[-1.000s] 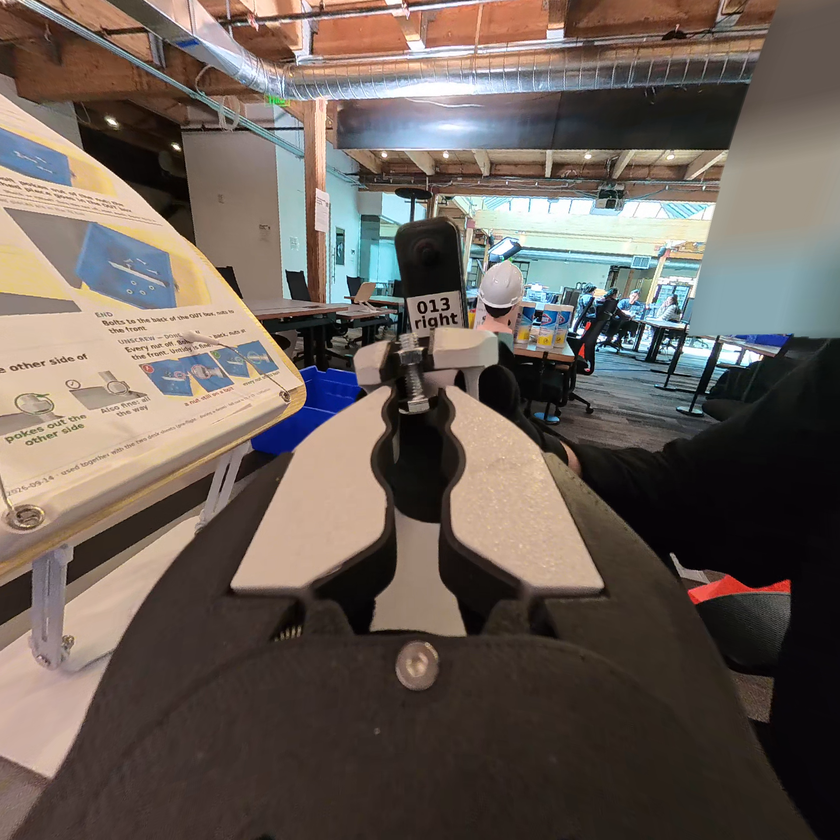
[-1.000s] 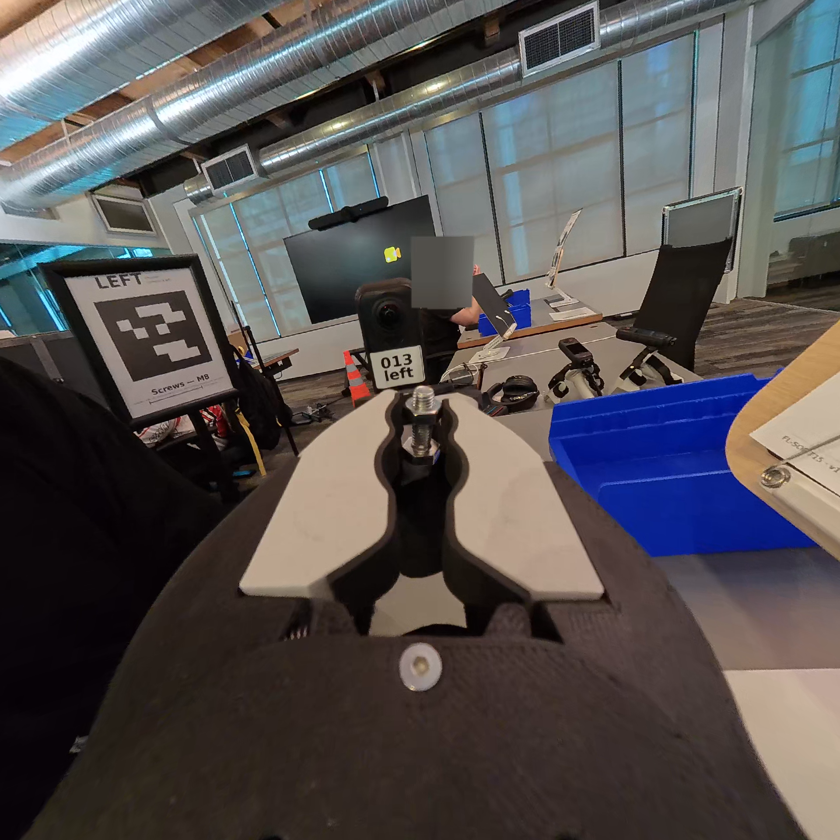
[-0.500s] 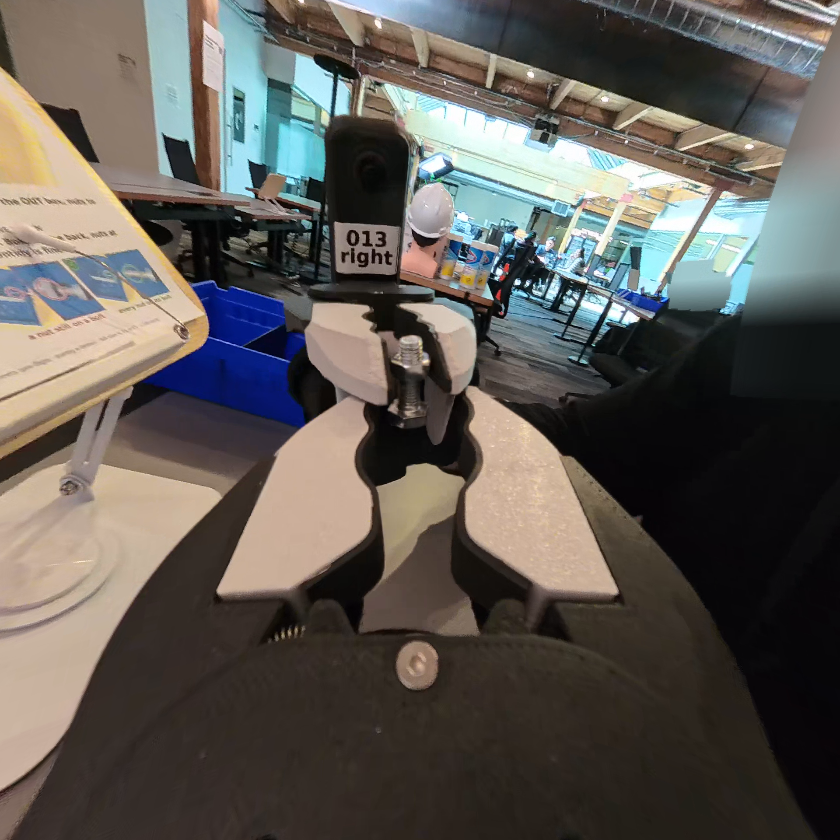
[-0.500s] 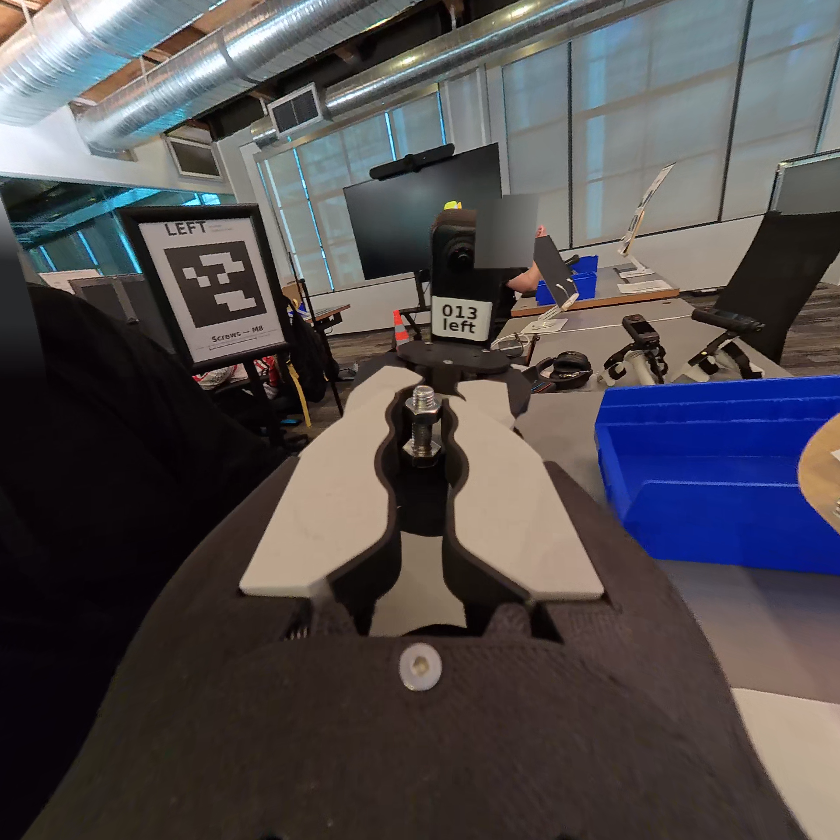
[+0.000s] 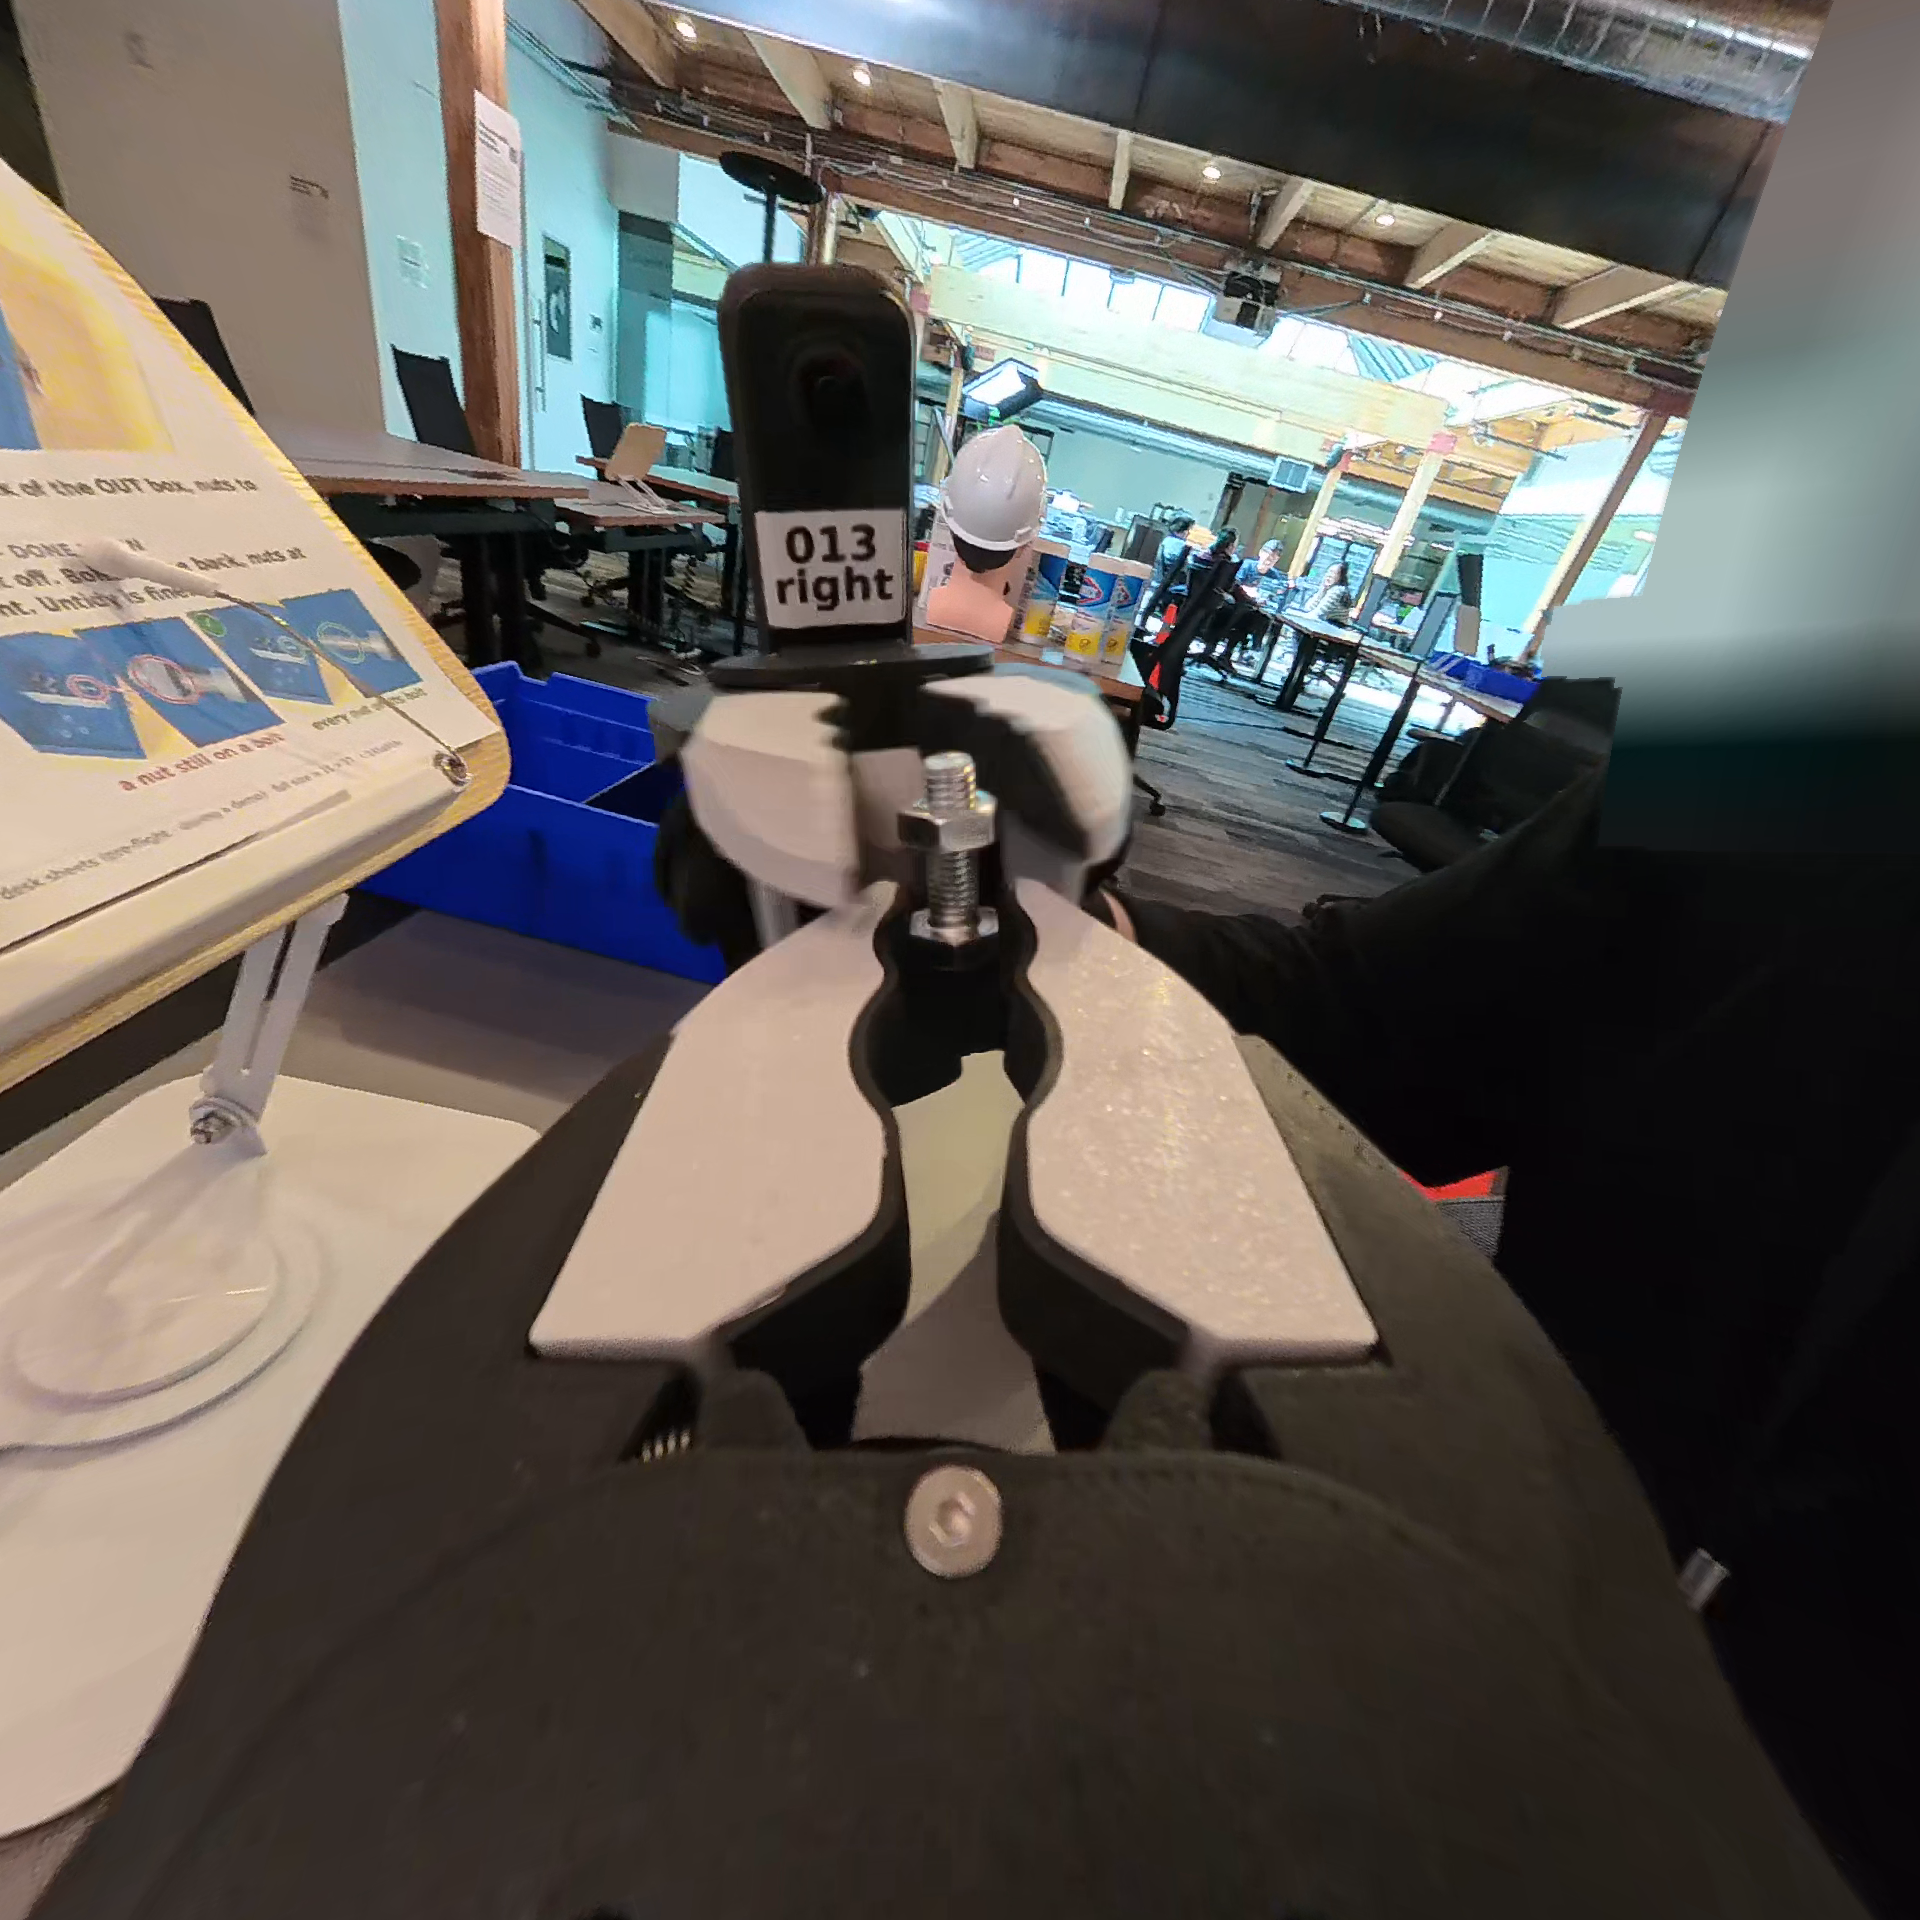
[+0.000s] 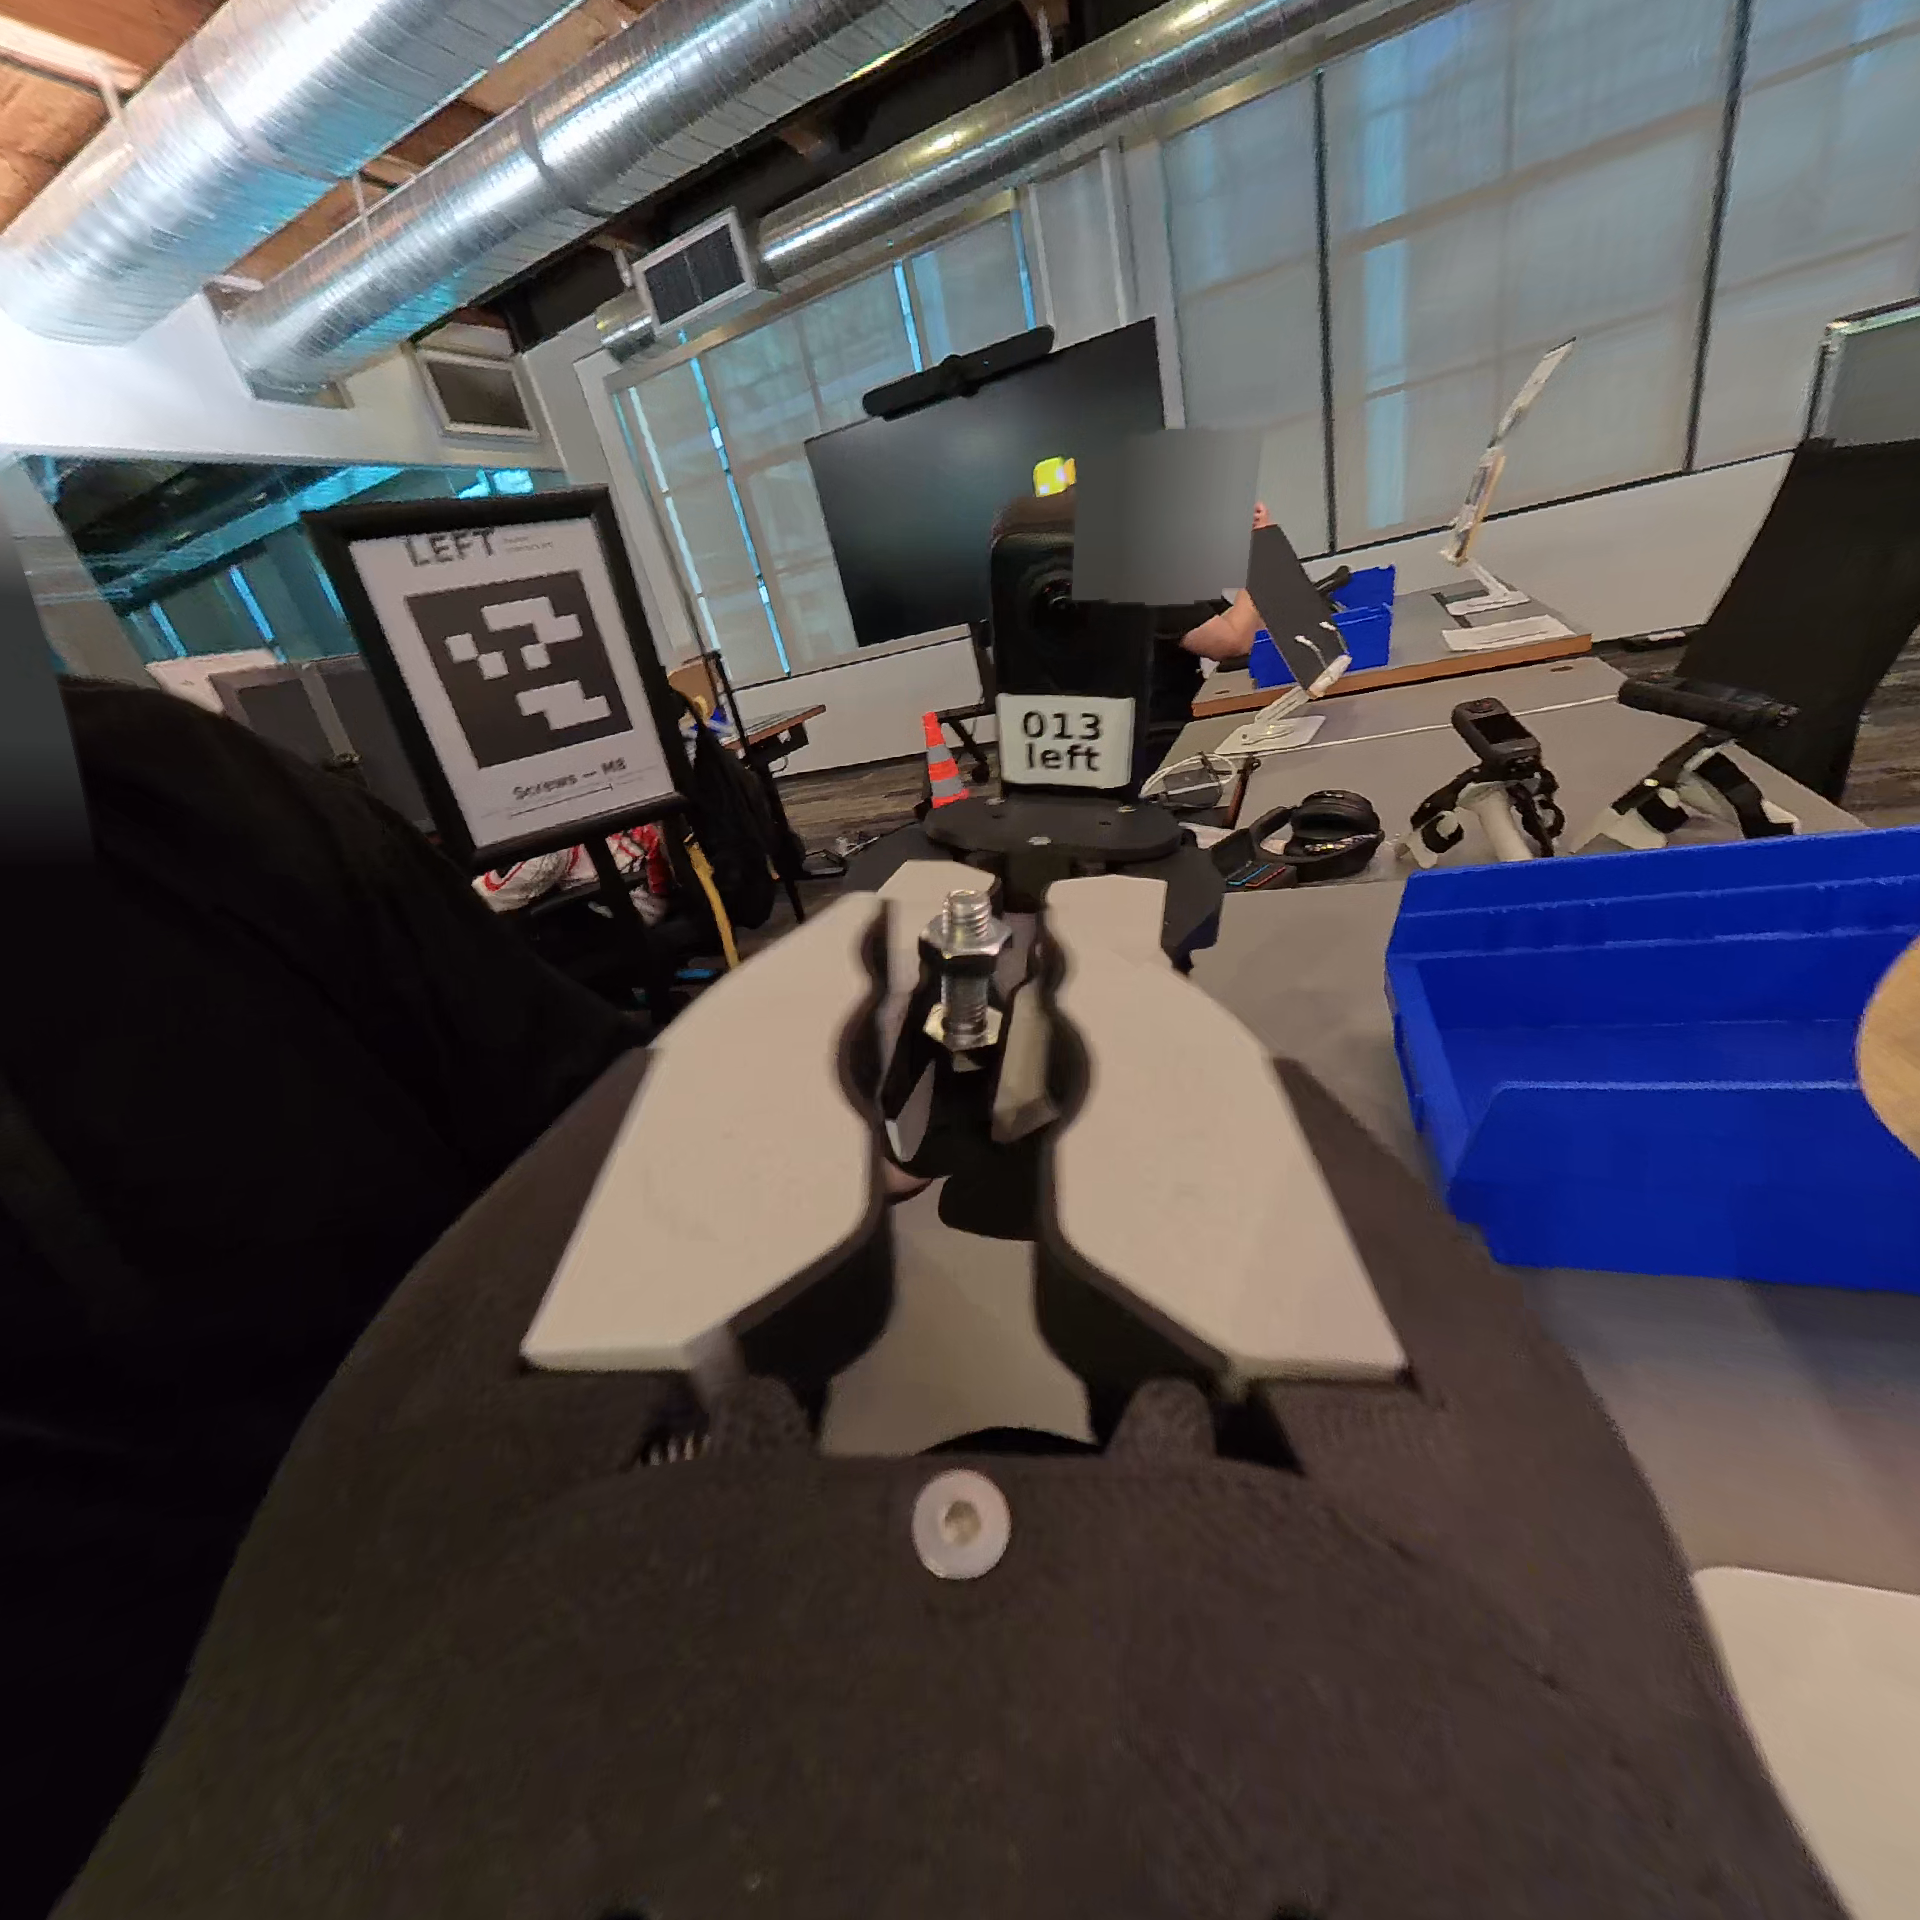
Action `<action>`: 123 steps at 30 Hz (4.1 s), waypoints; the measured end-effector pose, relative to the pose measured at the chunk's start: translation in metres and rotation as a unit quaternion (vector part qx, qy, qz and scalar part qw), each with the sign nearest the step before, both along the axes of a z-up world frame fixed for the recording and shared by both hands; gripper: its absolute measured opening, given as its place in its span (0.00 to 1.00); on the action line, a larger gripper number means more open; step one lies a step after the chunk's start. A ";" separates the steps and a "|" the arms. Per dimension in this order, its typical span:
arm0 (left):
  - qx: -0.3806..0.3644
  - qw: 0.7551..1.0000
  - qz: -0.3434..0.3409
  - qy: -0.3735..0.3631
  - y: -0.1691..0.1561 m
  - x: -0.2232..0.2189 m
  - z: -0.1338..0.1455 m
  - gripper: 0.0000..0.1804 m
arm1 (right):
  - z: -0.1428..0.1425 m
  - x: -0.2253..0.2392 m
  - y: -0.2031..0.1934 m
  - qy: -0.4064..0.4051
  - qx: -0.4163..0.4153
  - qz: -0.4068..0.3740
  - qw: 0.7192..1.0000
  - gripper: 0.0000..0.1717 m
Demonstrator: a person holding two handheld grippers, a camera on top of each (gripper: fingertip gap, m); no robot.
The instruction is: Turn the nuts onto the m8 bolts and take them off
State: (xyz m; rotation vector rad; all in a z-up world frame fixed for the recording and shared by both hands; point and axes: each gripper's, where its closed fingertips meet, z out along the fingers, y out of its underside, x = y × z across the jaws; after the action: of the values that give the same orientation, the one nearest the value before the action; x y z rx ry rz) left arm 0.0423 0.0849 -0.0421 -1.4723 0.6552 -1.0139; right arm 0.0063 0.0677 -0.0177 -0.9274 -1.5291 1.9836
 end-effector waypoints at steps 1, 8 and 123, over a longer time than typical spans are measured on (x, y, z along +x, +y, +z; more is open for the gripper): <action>0.004 1.000 0.009 0.001 0.002 -0.002 -0.001 0.08 | 0.001 -0.002 0.004 -0.005 -0.006 -0.014 1.000 0.27; 0.036 0.997 0.066 0.010 0.010 -0.011 -0.004 0.08 | -0.006 0.002 0.037 -0.018 0.029 -0.140 0.990 0.46; 0.199 0.805 0.338 0.445 0.044 -0.025 -0.050 0.08 | -0.054 0.012 0.037 -0.244 0.047 -0.186 0.951 0.09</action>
State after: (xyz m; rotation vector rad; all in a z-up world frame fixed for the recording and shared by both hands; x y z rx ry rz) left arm 0.0175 0.1287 -0.0918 -1.5669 0.8236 0.4222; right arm 0.0181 0.1044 -0.0717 -1.6173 -1.5283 1.4669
